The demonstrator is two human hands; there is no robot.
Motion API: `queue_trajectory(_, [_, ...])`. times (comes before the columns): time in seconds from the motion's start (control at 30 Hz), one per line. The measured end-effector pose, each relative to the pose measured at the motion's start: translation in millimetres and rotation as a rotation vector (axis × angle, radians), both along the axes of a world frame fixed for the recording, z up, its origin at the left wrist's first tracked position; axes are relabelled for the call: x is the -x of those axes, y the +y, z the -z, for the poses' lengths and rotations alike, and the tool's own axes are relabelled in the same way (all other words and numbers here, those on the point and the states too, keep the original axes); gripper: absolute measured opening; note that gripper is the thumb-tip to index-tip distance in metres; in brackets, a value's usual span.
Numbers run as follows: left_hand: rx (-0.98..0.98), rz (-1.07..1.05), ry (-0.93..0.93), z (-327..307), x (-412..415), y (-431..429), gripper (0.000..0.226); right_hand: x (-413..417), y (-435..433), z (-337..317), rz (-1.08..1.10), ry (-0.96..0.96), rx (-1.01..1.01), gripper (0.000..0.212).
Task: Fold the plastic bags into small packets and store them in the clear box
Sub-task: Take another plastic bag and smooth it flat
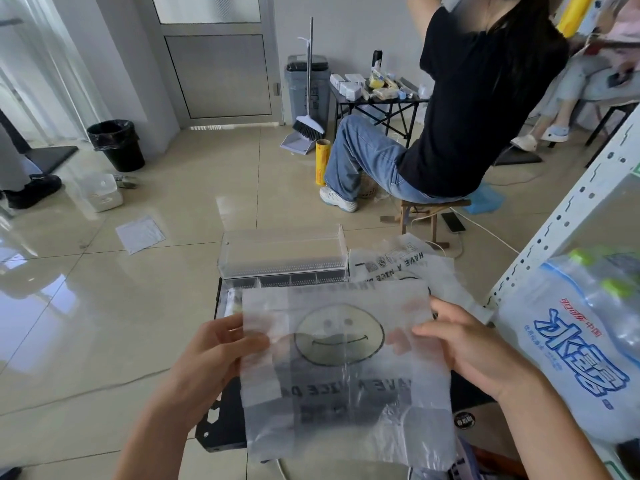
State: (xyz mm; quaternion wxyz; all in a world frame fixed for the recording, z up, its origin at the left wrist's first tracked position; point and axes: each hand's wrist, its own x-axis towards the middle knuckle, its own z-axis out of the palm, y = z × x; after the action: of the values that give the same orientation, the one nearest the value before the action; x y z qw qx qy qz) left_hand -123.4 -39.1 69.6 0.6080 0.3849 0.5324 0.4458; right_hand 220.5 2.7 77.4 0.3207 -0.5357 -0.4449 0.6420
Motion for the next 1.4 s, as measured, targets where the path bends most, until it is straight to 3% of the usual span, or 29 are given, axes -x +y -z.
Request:
queue_trajectory(0.33, [-0.023,-0.064,0.029,2,1,2,0.03,1,10,8,0.085,-0.03,-0.071,0.015])
queue_trajectory(0.57, [-0.064,-0.071,-0.051,-2,-5,5,0.019,6,18,11,0.217,0.126,-0.057,0.02])
queue_trajectory(0.73, [-0.052,-0.045,-0.076,-6,0,5,0.037,9,18,8,0.27,0.195,-0.074,0.044])
queue_trajectory(0.9, [-0.12,-0.03,-0.06,-5,-1,8,0.022,10,19,10,0.239,0.204,-0.094,0.029])
queue_trajectory(1.07, [-0.092,-0.051,-0.093,-8,0,10,0.041,12,23,10,0.264,0.306,-0.053,0.039])
queue_trajectory(1.17, [-0.082,-0.051,-0.226,-15,-3,8,0.022,10,25,13,0.301,0.355,-0.037,0.034])
queue_trajectory(1.23, [-0.065,-0.041,-0.251,-17,-2,7,0.037,11,24,9,0.309,0.353,-0.024,0.032])
queue_trajectory(1.3, [-0.104,-0.06,-0.13,-14,-1,8,0.042,13,22,8,0.295,0.336,-0.024,0.028])
queue_trajectory(1.37, [-0.17,-0.073,0.066,-8,-1,10,0.022,14,22,10,0.24,0.272,-0.068,0.025])
queue_trajectory(1.4, [-0.193,-0.057,0.111,-5,-1,11,0.028,14,21,11,0.186,0.225,-0.103,0.024])
